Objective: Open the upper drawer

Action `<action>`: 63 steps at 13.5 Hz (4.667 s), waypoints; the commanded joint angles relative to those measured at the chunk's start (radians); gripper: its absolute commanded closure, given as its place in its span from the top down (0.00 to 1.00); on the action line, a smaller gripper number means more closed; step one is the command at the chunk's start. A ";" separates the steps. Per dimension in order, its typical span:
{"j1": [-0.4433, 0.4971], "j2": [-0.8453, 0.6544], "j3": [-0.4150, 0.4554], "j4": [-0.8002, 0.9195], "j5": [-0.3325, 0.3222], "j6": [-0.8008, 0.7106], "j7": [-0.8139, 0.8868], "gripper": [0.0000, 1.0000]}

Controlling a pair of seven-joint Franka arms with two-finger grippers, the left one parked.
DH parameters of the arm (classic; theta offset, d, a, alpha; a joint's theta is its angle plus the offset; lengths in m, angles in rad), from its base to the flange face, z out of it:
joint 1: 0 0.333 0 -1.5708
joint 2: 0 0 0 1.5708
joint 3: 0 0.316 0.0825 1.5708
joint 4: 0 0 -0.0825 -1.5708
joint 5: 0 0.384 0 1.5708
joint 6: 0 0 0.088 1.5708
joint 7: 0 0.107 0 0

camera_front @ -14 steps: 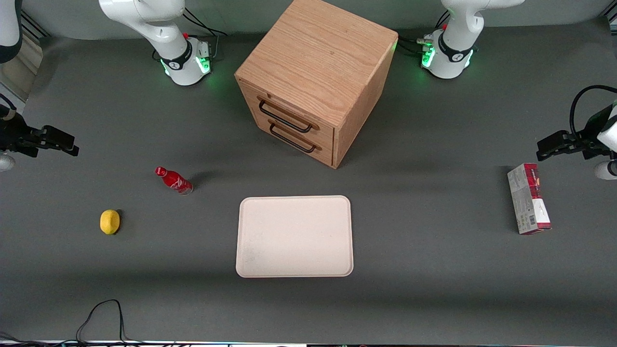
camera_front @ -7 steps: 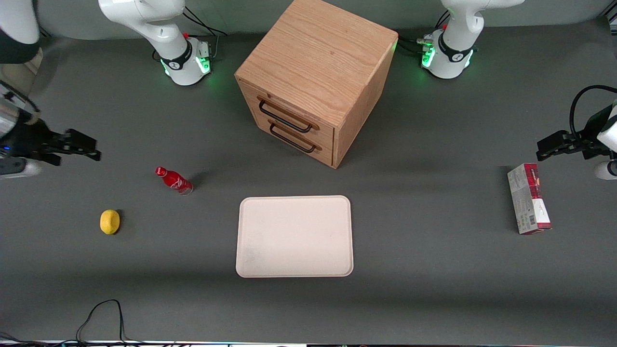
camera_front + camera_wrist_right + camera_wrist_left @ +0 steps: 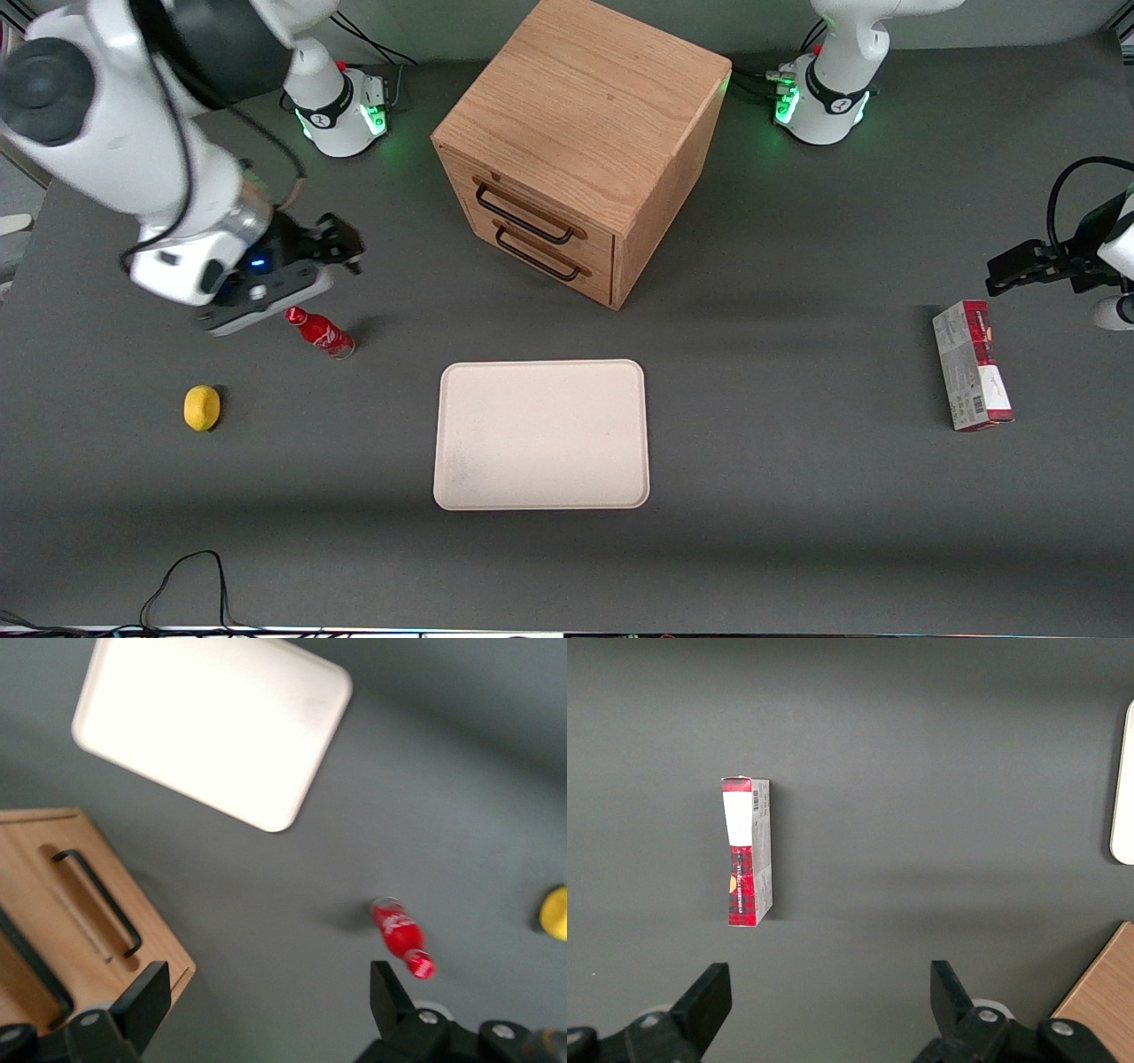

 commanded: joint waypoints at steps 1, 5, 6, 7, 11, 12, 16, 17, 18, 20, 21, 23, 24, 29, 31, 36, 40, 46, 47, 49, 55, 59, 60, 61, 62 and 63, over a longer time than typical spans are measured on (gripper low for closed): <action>0.105 0.034 -0.013 0.032 0.013 -0.004 -0.014 1.00; 0.236 0.060 -0.013 0.024 0.003 0.029 -0.022 1.00; 0.262 0.063 -0.013 0.024 0.000 0.029 -0.058 1.00; 0.278 0.065 -0.015 0.016 0.000 0.031 -0.116 1.00; 0.294 0.046 -0.013 -0.016 0.002 0.040 -0.221 1.00; 0.296 0.046 -0.013 -0.021 0.010 0.040 -0.245 1.00; 0.296 0.009 -0.019 -0.070 0.112 0.042 -0.330 1.00; 0.295 0.009 -0.022 -0.071 0.117 0.042 -0.350 1.00; 0.295 0.009 -0.024 -0.073 0.128 0.042 -0.362 1.00; 0.295 0.008 -0.030 -0.082 0.146 0.046 -0.370 1.00; 0.295 0.008 -0.032 -0.102 0.146 0.067 -0.371 1.00; 0.296 -0.012 -0.032 -0.183 0.146 0.147 -0.371 1.00; 0.298 -0.014 -0.030 -0.209 0.145 0.172 -0.373 1.00; 0.307 -0.015 -0.025 -0.287 0.145 0.253 -0.371 1.00; 0.330 -0.015 -0.025 -0.300 0.146 0.270 -0.371 1.00; 0.333 -0.015 -0.029 -0.381 0.138 0.354 -0.373 1.00; 0.333 -0.007 -0.030 -0.399 0.137 0.388 -0.373 1.00; 0.327 0.011 -0.032 -0.418 0.135 0.427 -0.373 1.00; 0.327 0.012 -0.032 -0.418 0.135 0.428 -0.373 1.00; 0.327 0.014 -0.033 -0.418 0.132 0.430 -0.373 1.00; 0.301 0.029 -0.038 -0.397 0.109 0.431 -0.371 1.00; 0.275 0.069 -0.038 -0.326 0.108 0.419 -0.367 1.00; 0.266 0.081 -0.038 -0.312 0.106 0.408 -0.368 1.00; 0.249 0.089 -0.038 -0.298 0.103 0.405 -0.368 1.00; 0.247 0.094 -0.038 -0.286 0.091 0.398 -0.368 1.00; 0.233 0.112 -0.038 -0.266 0.085 0.390 -0.368 1.00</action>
